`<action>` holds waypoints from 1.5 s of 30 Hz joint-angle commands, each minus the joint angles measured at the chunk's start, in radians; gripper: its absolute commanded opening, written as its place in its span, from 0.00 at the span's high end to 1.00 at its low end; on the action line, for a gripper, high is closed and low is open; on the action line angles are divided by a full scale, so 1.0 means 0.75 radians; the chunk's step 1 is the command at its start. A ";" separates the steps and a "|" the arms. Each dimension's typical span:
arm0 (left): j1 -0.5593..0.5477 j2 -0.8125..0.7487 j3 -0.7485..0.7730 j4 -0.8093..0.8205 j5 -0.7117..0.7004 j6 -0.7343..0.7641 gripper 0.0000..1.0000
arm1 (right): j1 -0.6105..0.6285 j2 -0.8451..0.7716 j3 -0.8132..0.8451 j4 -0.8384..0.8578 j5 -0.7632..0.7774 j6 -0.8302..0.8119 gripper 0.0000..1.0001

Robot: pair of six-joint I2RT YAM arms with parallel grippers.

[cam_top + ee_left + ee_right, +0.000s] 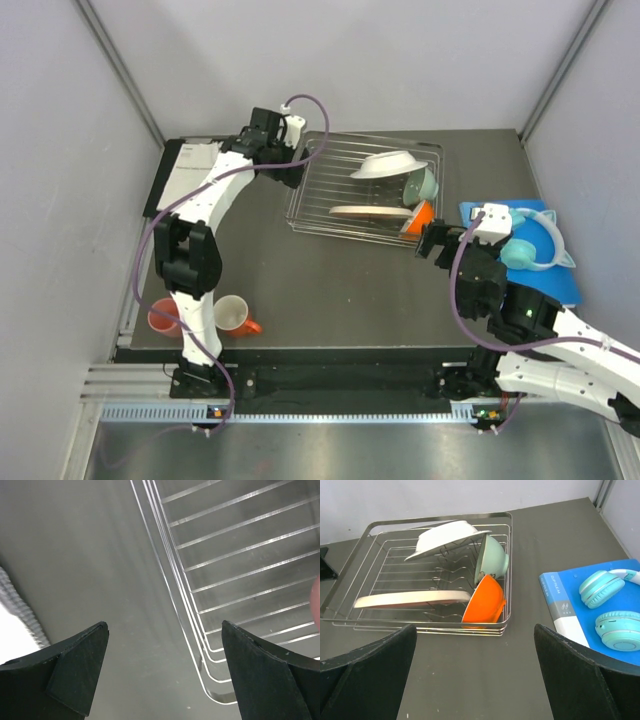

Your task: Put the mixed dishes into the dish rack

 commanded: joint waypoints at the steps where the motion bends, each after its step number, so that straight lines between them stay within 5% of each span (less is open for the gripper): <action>1: 0.007 -0.009 -0.103 0.023 0.065 -0.072 0.01 | -0.008 0.003 0.060 0.001 0.020 0.019 0.00; 7: 0.011 0.001 -0.224 0.017 0.118 -0.070 0.07 | -0.010 -0.007 0.054 -0.026 0.024 0.038 0.00; 15: 0.011 -0.077 -0.383 0.036 0.206 -0.019 0.46 | -0.010 -0.021 0.054 -0.054 0.030 0.066 0.00; 18: 0.009 -0.130 -0.453 0.040 0.239 0.002 0.53 | -0.010 -0.015 0.052 -0.060 0.026 0.077 0.00; 45: -0.040 -0.584 -0.991 -0.079 0.362 0.214 0.62 | -0.012 -0.019 0.041 -0.103 -0.011 0.152 0.00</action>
